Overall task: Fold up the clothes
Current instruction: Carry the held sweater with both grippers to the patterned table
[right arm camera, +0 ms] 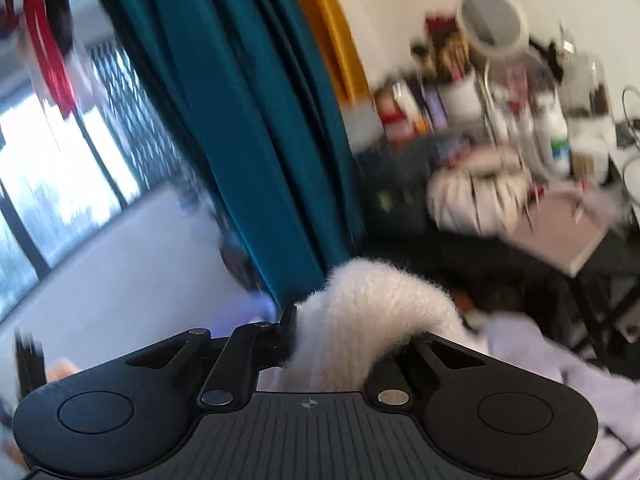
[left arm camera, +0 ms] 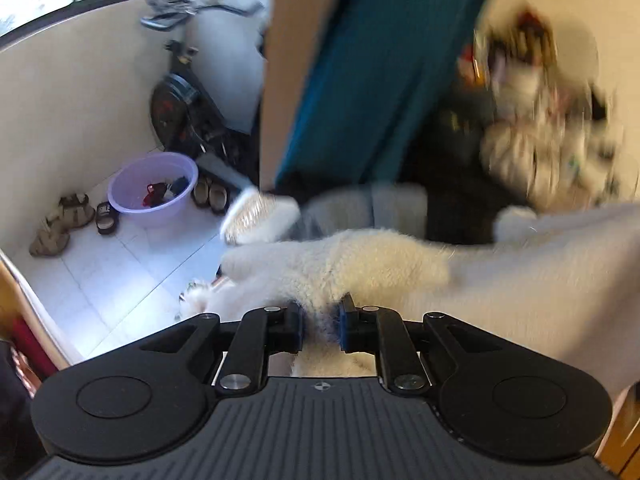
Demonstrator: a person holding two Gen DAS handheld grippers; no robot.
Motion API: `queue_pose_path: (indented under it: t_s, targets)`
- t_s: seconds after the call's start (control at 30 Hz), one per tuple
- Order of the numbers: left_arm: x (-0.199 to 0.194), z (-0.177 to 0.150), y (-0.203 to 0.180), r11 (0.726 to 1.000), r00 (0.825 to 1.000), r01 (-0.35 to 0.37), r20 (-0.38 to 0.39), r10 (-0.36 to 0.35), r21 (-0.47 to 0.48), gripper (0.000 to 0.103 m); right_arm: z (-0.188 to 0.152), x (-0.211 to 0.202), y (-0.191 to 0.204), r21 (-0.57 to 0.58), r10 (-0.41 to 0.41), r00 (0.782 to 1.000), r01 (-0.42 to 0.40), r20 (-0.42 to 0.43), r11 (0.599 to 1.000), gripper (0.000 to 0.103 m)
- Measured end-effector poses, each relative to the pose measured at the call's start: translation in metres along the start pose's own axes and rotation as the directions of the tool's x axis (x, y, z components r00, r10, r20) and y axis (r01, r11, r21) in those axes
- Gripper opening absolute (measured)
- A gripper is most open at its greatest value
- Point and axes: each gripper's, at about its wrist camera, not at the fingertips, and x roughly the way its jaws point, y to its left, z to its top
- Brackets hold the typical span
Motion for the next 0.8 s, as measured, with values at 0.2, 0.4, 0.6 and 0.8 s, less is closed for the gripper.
queue_pose_path:
  t_s: [0.2,0.4,0.6,0.8]
  targets:
    - [-0.050,0.029,0.031,0.979,0.965,0.170,0.182,-0.187,0.109,0.016,0.042,-0.074,0.074,-0.011,0.026,0.973,-0.024,0.228,1.000,0.004]
    - [-0.114,0.038,0.037,0.923,0.873,0.368,0.300,-0.385,0.116,0.015,0.034,-0.149,0.118,-0.023,-0.104,0.936,0.118,0.338,0.993,0.004]
    - [-0.157,0.030,-0.028,0.808,0.748,0.534,0.304,-0.589,0.250,0.015,-0.004,-0.243,0.119,0.059,-0.262,0.882,0.260,0.392,0.964,0.004]
    - [-0.169,-0.003,-0.130,0.687,0.659,0.643,0.213,-0.721,0.339,0.016,-0.050,-0.361,0.073,0.191,-0.422,0.789,0.377,0.447,0.906,0.004]
